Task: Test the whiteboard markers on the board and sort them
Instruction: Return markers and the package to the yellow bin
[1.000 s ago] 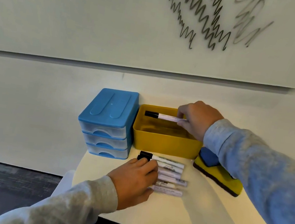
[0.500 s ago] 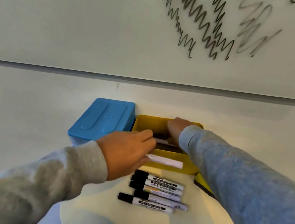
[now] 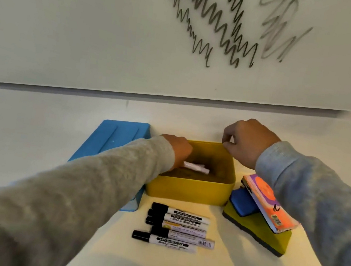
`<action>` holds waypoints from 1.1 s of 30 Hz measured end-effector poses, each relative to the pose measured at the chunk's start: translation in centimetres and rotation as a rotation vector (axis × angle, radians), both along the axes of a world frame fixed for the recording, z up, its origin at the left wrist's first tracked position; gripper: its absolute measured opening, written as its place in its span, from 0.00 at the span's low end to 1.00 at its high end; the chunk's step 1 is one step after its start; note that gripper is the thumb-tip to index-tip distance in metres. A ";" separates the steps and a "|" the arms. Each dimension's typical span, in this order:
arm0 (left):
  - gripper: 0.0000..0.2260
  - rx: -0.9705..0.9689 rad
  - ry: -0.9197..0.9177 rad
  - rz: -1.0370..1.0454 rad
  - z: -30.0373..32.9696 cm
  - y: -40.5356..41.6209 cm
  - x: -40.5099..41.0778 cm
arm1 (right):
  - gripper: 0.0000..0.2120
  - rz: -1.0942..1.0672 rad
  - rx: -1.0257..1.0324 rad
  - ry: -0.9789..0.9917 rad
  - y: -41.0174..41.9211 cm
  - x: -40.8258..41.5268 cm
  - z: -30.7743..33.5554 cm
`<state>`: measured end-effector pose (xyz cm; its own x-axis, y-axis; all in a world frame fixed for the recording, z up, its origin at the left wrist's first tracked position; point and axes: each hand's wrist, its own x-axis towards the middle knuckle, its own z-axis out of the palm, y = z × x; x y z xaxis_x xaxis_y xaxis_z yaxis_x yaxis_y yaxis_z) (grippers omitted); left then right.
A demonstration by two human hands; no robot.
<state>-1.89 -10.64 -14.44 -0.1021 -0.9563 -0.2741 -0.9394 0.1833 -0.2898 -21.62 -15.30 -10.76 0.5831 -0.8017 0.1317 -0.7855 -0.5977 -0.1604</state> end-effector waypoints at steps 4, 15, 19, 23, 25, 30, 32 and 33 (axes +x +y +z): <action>0.09 0.067 -0.059 0.037 -1.2 -1.4 -0.4 | 0.06 0.050 0.021 -0.026 1.2 -1.2 -0.2; 0.10 -0.236 0.122 -0.143 4.1 6.6 0.0 | 0.05 0.373 0.117 -0.052 7.6 -0.1 0.2; 0.10 -0.254 0.194 -0.137 4.3 11.1 1.0 | 0.05 0.391 0.198 0.079 8.7 1.2 -2.8; 0.08 -0.249 0.292 -0.182 1.8 15.3 1.1 | 0.07 0.358 0.141 0.260 9.6 2.3 -5.7; 0.09 -0.178 0.273 -0.187 -0.4 16.8 0.7 | 0.08 0.359 0.066 0.358 10.0 2.9 -7.0; 0.16 -0.059 0.245 -0.145 -4.4 18.6 -0.4 | 0.05 0.367 -0.036 0.478 10.0 4.2 -8.5; 0.19 -0.042 0.226 -0.166 -5.4 18.8 -0.8 | 0.05 0.362 -0.014 0.511 9.7 4.6 -8.5; 0.19 -0.037 0.221 -0.167 -5.8 18.7 -1.0 | 0.05 0.361 -0.004 0.531 9.6 4.9 -8.6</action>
<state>-2.86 8.05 -20.21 -0.3122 -0.9302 -0.1929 -0.9383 0.3337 -0.0906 -16.71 -5.67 -19.32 0.8029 -0.5427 -0.2465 -0.5064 -0.8392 0.1982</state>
